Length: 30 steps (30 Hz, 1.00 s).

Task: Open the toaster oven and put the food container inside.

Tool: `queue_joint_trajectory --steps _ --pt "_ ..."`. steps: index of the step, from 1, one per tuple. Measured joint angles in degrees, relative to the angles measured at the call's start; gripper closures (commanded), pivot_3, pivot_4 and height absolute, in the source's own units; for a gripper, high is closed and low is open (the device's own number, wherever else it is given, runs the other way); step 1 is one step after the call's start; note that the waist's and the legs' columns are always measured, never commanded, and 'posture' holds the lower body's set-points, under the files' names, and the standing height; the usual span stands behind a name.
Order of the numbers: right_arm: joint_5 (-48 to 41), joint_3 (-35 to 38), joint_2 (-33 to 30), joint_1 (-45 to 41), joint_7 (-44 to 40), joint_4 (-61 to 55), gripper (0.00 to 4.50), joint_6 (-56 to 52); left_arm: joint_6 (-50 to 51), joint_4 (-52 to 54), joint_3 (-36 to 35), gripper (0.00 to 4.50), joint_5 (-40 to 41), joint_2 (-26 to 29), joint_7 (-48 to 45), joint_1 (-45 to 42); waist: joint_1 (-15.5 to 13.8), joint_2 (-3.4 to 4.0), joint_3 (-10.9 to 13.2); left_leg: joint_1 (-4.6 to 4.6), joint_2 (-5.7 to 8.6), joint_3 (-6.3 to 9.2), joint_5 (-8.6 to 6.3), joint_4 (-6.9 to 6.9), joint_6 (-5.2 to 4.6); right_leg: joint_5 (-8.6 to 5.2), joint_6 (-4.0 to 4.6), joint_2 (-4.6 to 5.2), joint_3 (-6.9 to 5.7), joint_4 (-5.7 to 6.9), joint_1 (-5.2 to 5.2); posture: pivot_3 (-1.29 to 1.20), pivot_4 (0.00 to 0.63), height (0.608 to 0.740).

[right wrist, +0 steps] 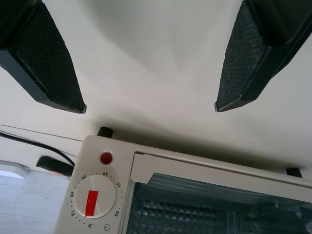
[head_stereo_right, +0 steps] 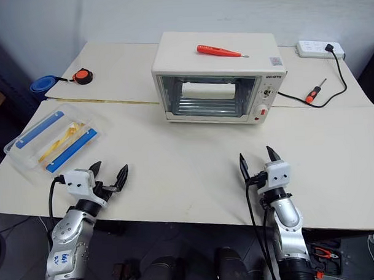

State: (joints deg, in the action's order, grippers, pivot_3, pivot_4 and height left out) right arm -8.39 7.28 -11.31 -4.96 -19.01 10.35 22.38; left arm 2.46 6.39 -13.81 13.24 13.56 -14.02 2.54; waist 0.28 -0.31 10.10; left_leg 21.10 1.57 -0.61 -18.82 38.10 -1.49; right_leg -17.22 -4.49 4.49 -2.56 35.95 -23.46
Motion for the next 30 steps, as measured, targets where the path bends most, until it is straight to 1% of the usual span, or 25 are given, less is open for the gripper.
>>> queue_joint_trajectory --steps 3,5,6,7,8,9,10,12,15,17,19,22,26,30 --pt "-0.70 -1.50 -2.29 -0.46 -4.01 -0.25 0.04 -0.44 1.36 0.53 0.27 0.00 1.08 0.97 -1.42 -0.07 -0.04 0.00 0.00 0.01 0.00 -0.01 0.00 0.00 -0.01 0.00 0.00 0.00 0.00 0.00 0.00 0.00 0.150 0.740" --pt "-1.84 -2.39 -3.97 -0.69 -6.63 -1.33 0.04 -1.75 3.11 1.81 0.10 0.00 4.22 1.66 -3.63 -0.12 -0.05 0.00 0.00 0.05 0.00 0.00 0.00 0.02 -0.01 0.00 0.00 0.01 0.00 0.00 -0.01 0.00 0.150 0.740" --pt "-3.00 -2.41 -4.62 -1.32 -8.02 -2.05 0.04 -3.19 4.60 2.77 0.00 0.00 7.12 2.88 -5.98 -0.31 -0.05 -0.01 0.01 0.06 -0.01 0.01 0.01 0.03 -0.01 0.00 0.00 0.01 0.00 0.00 -0.02 0.00 0.150 0.740" --pt "-5.66 -2.40 -6.39 -3.01 -10.47 -3.66 0.04 -6.24 7.29 4.45 -0.53 0.00 11.57 6.10 -10.55 -1.23 -0.02 0.02 0.03 0.07 -0.01 0.01 0.02 0.06 0.00 -0.01 0.01 0.01 0.00 0.00 -0.02 0.00 0.150 0.740" --pt "-8.78 -2.27 -9.75 -6.12 -13.82 -5.43 0.04 -10.24 10.58 6.26 -1.30 0.00 15.74 12.14 -16.33 -3.08 0.07 0.03 0.04 0.07 -0.01 0.01 0.05 0.08 0.03 -0.02 0.04 0.01 0.00 0.00 -0.03 0.00 0.150 0.740" --pt "-11.22 -1.96 -12.49 -9.26 -16.78 -6.76 0.04 -13.43 13.17 7.33 -2.46 0.00 18.74 16.81 -20.93 -5.06 0.09 0.07 0.03 0.01 -0.01 0.03 0.06 0.06 0.03 -0.03 0.06 0.02 -0.01 0.00 0.01 0.00 0.150 0.740" --pt "-12.42 -1.90 -13.86 -11.27 -18.37 -7.49 0.04 -15.49 14.99 7.70 -3.08 0.00 20.71 19.30 -23.43 -6.37 0.09 0.08 0.03 0.01 -0.01 0.04 0.05 0.04 0.03 -0.04 0.08 0.02 -0.01 -0.01 0.00 0.00 0.150 0.740" --pt "-14.12 -1.84 -15.00 -13.89 -20.34 -8.48 0.04 -18.45 17.64 8.29 -3.68 0.00 23.63 21.64 -26.61 -7.88 0.03 0.09 0.02 0.00 -0.01 0.12 0.04 -0.02 0.04 -0.06 0.12 0.02 -0.06 -0.04 0.02 0.00 0.150 0.740" --pt "-15.73 -2.07 -15.15 -19.22 -22.68 -5.70 0.04 -23.18 21.49 6.52 -2.96 0.00 26.39 24.41 -31.88 -11.65 0.00 0.10 0.04 0.13 0.00 0.14 0.05 0.01 0.05 -0.07 0.14 0.02 -0.11 -0.04 -0.04 0.00 0.150 0.740" --pt "-15.74 -2.14 -15.15 -22.97 -23.92 -2.98 0.04 -24.44 22.08 5.79 -2.41 0.00 26.60 25.02 -33.34 -14.63 0.00 0.10 0.04 0.13 0.01 0.14 0.05 0.04 0.05 -0.07 0.14 0.02 -0.12 -0.05 -0.02 0.00 0.150 0.740" --pt "-15.61 -2.38 -14.66 -26.77 -24.76 -0.43 0.04 -24.97 21.99 5.04 -1.11 0.00 26.44 24.46 -33.67 -17.63 -0.01 0.10 0.04 0.13 0.02 0.13 0.05 0.05 0.05 -0.07 0.14 0.02 -0.13 -0.03 -0.03 0.00 0.150 0.740" --pt "-15.45 -2.37 -12.52 -30.06 -24.91 2.29 0.04 -24.79 21.92 4.04 -0.09 0.00 25.52 22.71 -33.18 -18.10 0.07 0.10 0.04 0.15 0.01 0.13 0.07 0.04 0.08 -0.07 0.14 0.00 -0.14 0.03 -0.04 0.00 0.150 0.740" --pt "-14.98 -2.39 -10.85 -30.89 -26.47 4.39 0.04 -23.47 21.99 4.13 0.95 0.00 24.78 21.29 -32.29 -17.93 0.07 0.10 0.04 0.20 0.00 0.13 0.08 0.03 0.09 -0.06 0.12 -0.01 -0.15 0.05 -0.04 0.00 0.150 0.740" --pt "-15.51 -2.28 -11.00 -28.95 -29.91 1.82 0.04 -22.34 22.48 4.10 0.83 0.00 24.69 20.70 -30.60 -17.74 0.00 0.10 0.04 0.21 0.01 0.14 0.07 0.02 0.09 -0.06 0.11 -0.01 -0.15 0.04 -0.04 0.00 0.150 0.740"
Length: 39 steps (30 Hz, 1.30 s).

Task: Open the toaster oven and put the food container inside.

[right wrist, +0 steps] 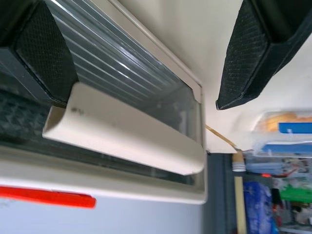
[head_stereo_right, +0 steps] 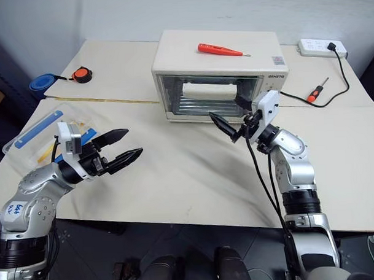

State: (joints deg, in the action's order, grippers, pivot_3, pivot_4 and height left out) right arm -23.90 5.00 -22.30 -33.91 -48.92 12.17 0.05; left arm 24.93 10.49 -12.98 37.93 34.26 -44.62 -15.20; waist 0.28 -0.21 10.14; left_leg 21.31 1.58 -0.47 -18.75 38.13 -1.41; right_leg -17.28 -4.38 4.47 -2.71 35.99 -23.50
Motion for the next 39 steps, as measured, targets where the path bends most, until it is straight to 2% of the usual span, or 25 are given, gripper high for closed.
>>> queue_joint_trajectory --steps 3,5,10,15,18,23,28,31,34,38,39 --pt "0.39 -0.37 -2.13 5.30 -3.77 -3.93 0.00 1.48 0.24 -2.36 -0.01 0.57 -0.02 -1.42 1.55 -3.32 -0.19 0.00 0.01 0.01 0.00 0.02 0.00 0.02 0.00 0.00 0.00 -0.01 -0.02 0.00 0.00 0.00 0.150 0.740" --pt "1.64 -1.54 -3.10 7.59 -5.47 -5.31 0.00 2.66 0.44 -4.39 -0.33 1.13 -0.09 -1.91 2.77 -6.54 -0.19 -0.03 0.03 0.01 0.01 0.00 0.03 0.06 0.01 0.01 -0.01 -0.01 -0.02 0.00 0.01 0.00 0.150 0.740" --pt "6.80 -4.02 -5.43 13.25 -7.87 -6.19 0.00 8.92 -2.62 -16.44 3.11 2.76 -6.47 -7.54 6.99 -21.27 0.06 -0.06 0.04 -0.03 0.04 -0.13 0.12 0.05 0.09 0.03 -0.05 -0.07 0.04 0.07 -0.03 0.00 0.150 0.740" --pt "8.66 -4.04 -5.45 12.87 -6.47 -6.09 0.00 11.47 -7.40 -28.18 8.87 4.36 -12.35 -11.61 4.50 -28.54 0.12 -0.07 0.05 -0.03 -0.03 -0.13 0.19 0.02 0.22 0.03 -0.06 -0.18 -0.02 0.10 -0.06 0.00 0.150 0.740" --pt "9.16 -4.09 -5.45 13.35 -5.88 -6.11 0.00 11.97 -11.06 -34.09 11.43 4.45 -15.67 -11.72 1.17 -30.79 0.14 -0.07 0.05 -0.02 -0.04 -0.14 0.20 0.02 0.23 0.03 -0.06 -0.19 -0.02 0.10 -0.07 0.00 0.150 0.740" --pt "9.10 -3.57 -6.35 20.35 -4.89 -8.24 0.00 12.50 -15.26 -36.85 14.71 4.45 -20.00 -11.34 -4.79 -30.47 -0.42 -0.07 0.05 0.02 0.00 -0.09 0.21 0.09 0.20 0.04 -0.07 -0.11 -0.03 0.08 -0.01 0.00 0.150 0.740" --pt "6.90 3.13 -10.09 35.69 -4.61 -12.47 0.00 12.53 -17.16 -36.30 16.53 4.45 -22.62 -11.40 -6.72 -24.93 -1.64 -0.07 0.05 0.00 0.04 -0.07 0.18 0.08 0.15 0.04 -0.08 -0.06 -0.02 0.02 0.04 0.00 0.150 0.740" --pt "5.51 6.82 -11.16 41.41 -4.58 -13.81 0.00 12.53 -17.55 -35.43 16.87 4.45 -23.57 -11.64 -6.67 -21.69 -1.63 -0.11 0.07 -0.05 0.04 -0.11 0.20 0.14 0.12 0.04 -0.08 -0.04 0.03 -0.06 0.06 0.00 0.150 0.740" --pt "3.85 10.26 -11.78 42.90 -3.84 -14.81 0.00 12.21 -17.81 -32.65 16.84 4.45 -24.07 -12.31 -5.33 -19.57 -1.32 -0.11 0.07 -0.20 0.02 -0.15 0.23 0.12 0.13 0.04 -0.08 -0.05 0.09 -0.03 0.13 0.00 0.150 0.740" --pt "0.45 11.12 -11.88 39.14 -2.52 -17.81 0.00 8.64 -18.67 -28.49 15.65 4.45 -24.30 -13.73 -1.78 -15.47 -0.79 -0.10 0.06 -0.22 -0.03 -0.13 0.24 0.06 0.16 0.04 -0.08 -0.06 0.09 0.00 0.11 0.00 0.150 0.740" --pt "0.06 11.05 -11.86 38.26 -2.14 -18.56 0.00 8.01 -18.59 -27.52 15.32 4.28 -24.18 -13.76 -1.29 -14.64 -0.77 -0.10 0.06 -0.21 -0.03 -0.11 0.24 0.05 0.17 0.04 -0.08 -0.06 0.07 0.01 0.10 0.00 0.150 0.740"
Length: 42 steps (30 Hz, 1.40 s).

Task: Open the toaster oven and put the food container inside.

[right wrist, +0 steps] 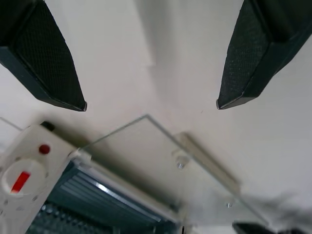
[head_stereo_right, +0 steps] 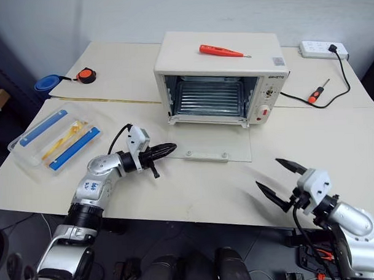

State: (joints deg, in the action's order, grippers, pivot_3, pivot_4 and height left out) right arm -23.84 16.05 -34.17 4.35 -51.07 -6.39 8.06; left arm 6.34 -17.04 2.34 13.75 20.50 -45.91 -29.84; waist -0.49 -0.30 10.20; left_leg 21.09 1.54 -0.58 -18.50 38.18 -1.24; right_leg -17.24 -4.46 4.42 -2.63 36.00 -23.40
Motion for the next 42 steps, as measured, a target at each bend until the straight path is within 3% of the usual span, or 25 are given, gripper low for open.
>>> queue_joint_trajectory --steps 6,10,15,18,21,30,35,42 --pt "-6.37 -5.31 3.51 -11.41 -1.61 -2.94 0.00 -5.37 5.81 19.82 -14.69 2.74 10.94 -0.01 6.99 20.45 1.70 -0.01 0.01 0.07 -0.14 0.04 -0.03 -0.11 0.06 -0.01 0.03 -0.04 -0.02 -0.04 -0.11 0.00 0.150 0.740" --pt "-6.43 -8.97 5.99 -15.97 -3.58 -2.63 0.00 -4.03 10.44 32.33 -28.34 1.47 17.84 0.65 14.16 33.78 0.40 -0.01 0.01 0.05 -0.08 0.14 -0.12 -0.02 -0.11 -0.03 0.05 0.05 -0.06 -0.14 0.05 0.00 0.150 0.740" --pt "-5.62 -13.01 9.35 -20.20 -6.04 -1.38 0.00 -0.84 16.57 36.82 -46.62 0.08 27.74 -4.81 27.68 48.23 0.65 -0.06 0.02 0.04 -0.06 0.08 -0.34 -0.01 -0.31 -0.03 0.05 0.08 -0.01 -0.22 0.03 0.00 0.150 0.740" --pt "-1.99 -14.27 10.56 -23.09 -7.02 1.96 0.00 4.07 19.31 35.94 -53.58 0.03 33.43 -5.16 36.20 47.68 -0.78 -0.15 0.03 0.06 -0.02 0.18 -0.33 0.10 -0.32 -0.03 0.05 0.10 -0.10 -0.20 0.09 0.00 0.150 0.740" --pt "-1.34 -14.84 10.89 -25.68 -7.22 3.67 0.00 5.55 23.40 33.31 -56.39 0.03 37.59 -1.82 44.30 42.47 -1.17 -0.20 0.00 0.05 0.01 0.24 -0.33 0.11 -0.41 -0.02 0.05 0.15 -0.14 -0.17 0.16 0.00 0.150 0.740" --pt "-0.84 -15.46 10.26 -25.23 -8.27 4.85 0.00 5.61 40.57 17.87 -51.92 0.03 38.98 20.43 55.43 21.48 0.39 -0.33 -0.08 0.07 0.02 0.20 -0.27 -0.06 -0.13 -0.03 0.08 0.09 -0.13 0.04 0.02 0.00 0.150 0.740" --pt "-0.64 -15.67 10.26 -24.40 -7.60 4.43 0.00 5.40 48.85 9.45 -47.85 0.03 37.15 23.80 57.53 14.79 1.24 -0.32 -0.07 0.11 0.01 0.14 -0.26 -0.09 -0.11 -0.03 0.07 0.05 -0.13 0.03 -0.05 0.00 0.150 0.740" --pt "-0.11 -15.69 10.27 -24.34 -5.89 4.18 0.00 5.27 53.67 -1.07 -43.30 2.03 32.75 26.43 55.71 6.94 1.21 -0.34 -0.07 0.10 0.01 0.14 -0.19 -0.07 0.01 -0.03 0.07 0.05 -0.13 0.05 -0.07 0.00 0.150 0.740"
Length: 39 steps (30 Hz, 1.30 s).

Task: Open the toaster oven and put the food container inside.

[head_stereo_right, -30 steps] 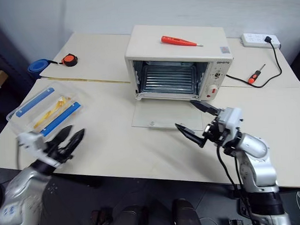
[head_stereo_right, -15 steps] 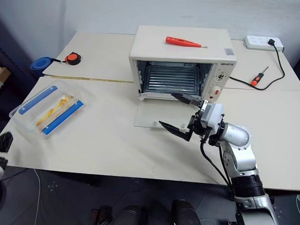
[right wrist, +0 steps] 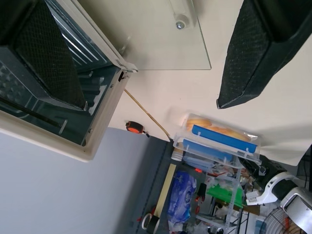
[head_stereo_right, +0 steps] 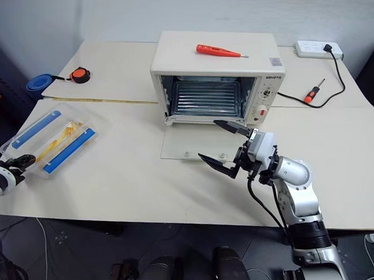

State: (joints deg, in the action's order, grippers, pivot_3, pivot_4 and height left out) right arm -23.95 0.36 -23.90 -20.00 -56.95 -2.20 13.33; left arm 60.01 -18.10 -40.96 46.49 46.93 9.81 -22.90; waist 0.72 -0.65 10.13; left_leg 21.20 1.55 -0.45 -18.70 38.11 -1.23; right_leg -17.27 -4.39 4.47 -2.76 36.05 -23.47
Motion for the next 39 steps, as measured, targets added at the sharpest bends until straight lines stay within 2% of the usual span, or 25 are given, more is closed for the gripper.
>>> queue_joint_trajectory --steps 5,8,14,17,19,24,30,34,39 --pt "0.52 0.00 -0.08 0.47 1.01 -0.14 0.00 0.00 0.89 -0.55 1.54 3.59 -2.57 1.56 -2.82 -1.57 0.00 0.00 0.00 0.00 -0.01 0.01 0.02 -0.03 0.03 0.00 0.00 0.01 0.00 0.00 -0.03 0.00 0.150 0.740" --pt "0.82 0.03 -0.82 1.99 1.14 -0.80 0.00 0.01 3.00 0.94 2.82 4.28 -3.15 2.49 -5.67 -1.65 -0.15 0.00 0.00 0.02 -0.01 0.02 0.02 -0.03 0.03 0.00 0.00 0.01 0.00 0.01 -0.02 0.00 0.150 0.740" --pt "0.80 1.98 -4.45 6.83 1.25 -2.06 0.00 -0.06 12.72 10.67 4.32 4.34 -1.28 4.35 -10.09 -3.98 -0.68 -0.03 0.01 0.06 0.00 0.03 0.01 -0.03 0.02 0.00 0.00 0.04 0.01 -0.03 -0.01 0.00 0.150 0.740" --pt "0.78 4.20 -6.29 10.06 1.46 -2.31 0.00 -0.08 17.73 15.07 7.56 4.34 -0.71 3.74 -10.47 -8.02 -0.96 -0.04 0.01 0.04 0.02 0.06 0.01 -0.01 0.01 0.00 0.00 0.05 0.00 -0.06 0.03 0.00 0.150 0.740" --pt "0.84 5.51 -7.34 12.63 1.61 -2.22 0.00 0.00 20.41 17.24 9.70 4.34 -0.61 1.20 -9.89 -12.07 -1.18 -0.03 0.01 0.04 0.03 0.05 0.02 0.02 0.01 0.00 0.00 0.05 0.01 -0.05 0.03 0.00 0.150 0.740" --pt "1.24 8.06 -7.50 18.87 3.17 -2.78 0.00 0.28 27.94 20.06 16.29 4.34 -2.40 -12.03 -5.66 -23.21 -1.83 -0.04 0.01 0.05 0.05 -0.02 0.04 0.07 0.03 0.03 -0.05 0.00 0.04 0.14 0.01 0.00 0.150 0.740" --pt "2.16 9.33 -6.88 24.20 6.81 -7.07 0.00 0.33 28.49 19.02 25.16 4.34 -8.67 -25.67 -3.03 -28.63 -1.56 -0.05 0.02 0.04 0.03 -0.12 0.14 0.07 0.20 0.02 -0.05 -0.11 0.09 0.22 -0.06 0.00 0.150 0.740" --pt "2.56 9.49 -6.03 26.53 9.31 -9.80 0.00 0.35 25.86 16.15 27.03 4.34 -11.69 -30.41 -3.21 -31.69 -1.60 -0.06 0.02 0.00 0.02 -0.11 0.24 0.07 0.31 0.02 -0.05 -0.13 0.08 0.25 -0.05 0.00 0.150 0.740" --pt "3.04 9.47 -5.29 28.15 11.96 -12.08 0.00 0.34 21.67 12.20 29.66 4.34 -15.16 -33.04 -4.79 -34.70 -1.77 -0.05 0.02 -0.03 0.03 -0.14 0.25 0.07 0.32 0.02 -0.05 -0.12 0.09 0.19 -0.05 0.00 0.150 0.740"
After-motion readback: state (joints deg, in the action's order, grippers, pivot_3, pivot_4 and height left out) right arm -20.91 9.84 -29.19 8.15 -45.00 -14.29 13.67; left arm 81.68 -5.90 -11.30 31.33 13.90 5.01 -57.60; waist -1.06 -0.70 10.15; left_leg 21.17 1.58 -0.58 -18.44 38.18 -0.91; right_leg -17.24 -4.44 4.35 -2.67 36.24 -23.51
